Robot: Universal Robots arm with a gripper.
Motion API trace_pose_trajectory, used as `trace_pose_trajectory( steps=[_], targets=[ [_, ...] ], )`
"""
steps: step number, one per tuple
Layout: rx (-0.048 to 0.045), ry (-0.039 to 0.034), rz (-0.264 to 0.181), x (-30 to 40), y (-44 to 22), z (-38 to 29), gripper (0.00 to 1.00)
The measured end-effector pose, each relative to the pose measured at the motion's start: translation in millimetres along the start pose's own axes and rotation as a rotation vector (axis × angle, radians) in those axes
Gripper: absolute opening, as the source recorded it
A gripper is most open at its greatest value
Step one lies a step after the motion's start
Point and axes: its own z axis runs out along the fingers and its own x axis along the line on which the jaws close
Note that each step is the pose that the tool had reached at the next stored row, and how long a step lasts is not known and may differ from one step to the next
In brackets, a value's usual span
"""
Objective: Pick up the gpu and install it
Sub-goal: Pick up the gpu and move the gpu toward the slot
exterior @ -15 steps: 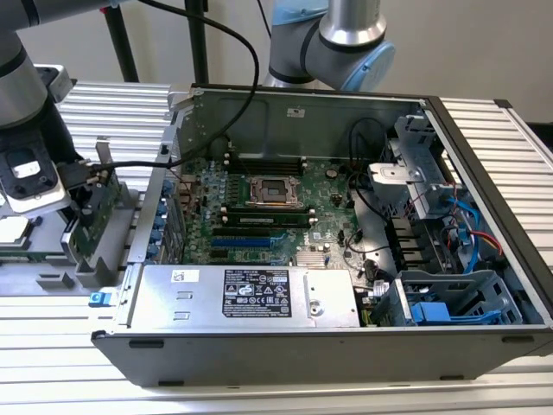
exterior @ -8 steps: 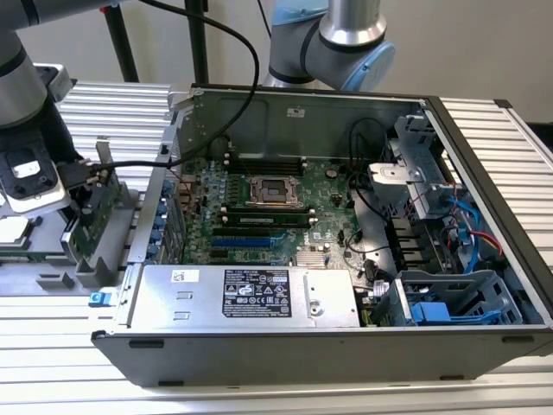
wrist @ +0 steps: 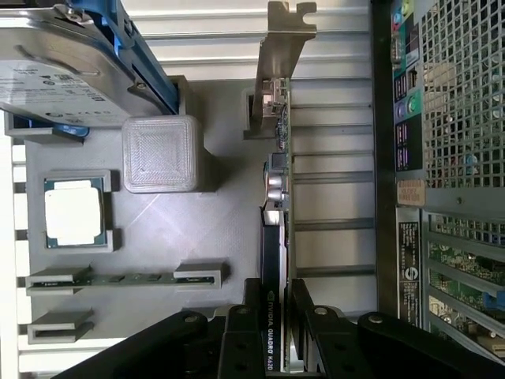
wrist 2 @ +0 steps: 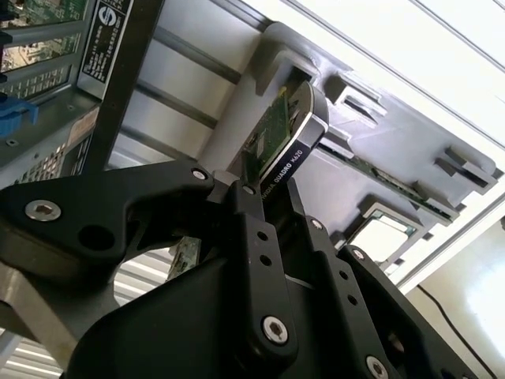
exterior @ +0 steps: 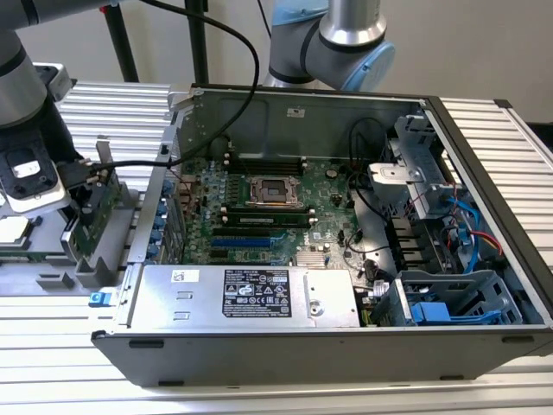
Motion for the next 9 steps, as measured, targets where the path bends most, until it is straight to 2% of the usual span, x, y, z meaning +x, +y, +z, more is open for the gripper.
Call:
trace_pose_trajectory(
  steps=[6, 9],
  targets=[
    [-0.0021, 0.0005, 0.0, -0.3, -4.9, -0.4, 0.0],
    [-0.0087, 0.001, 0.0, -0.3, -5.9, -1.3, 0.0]
  ],
)
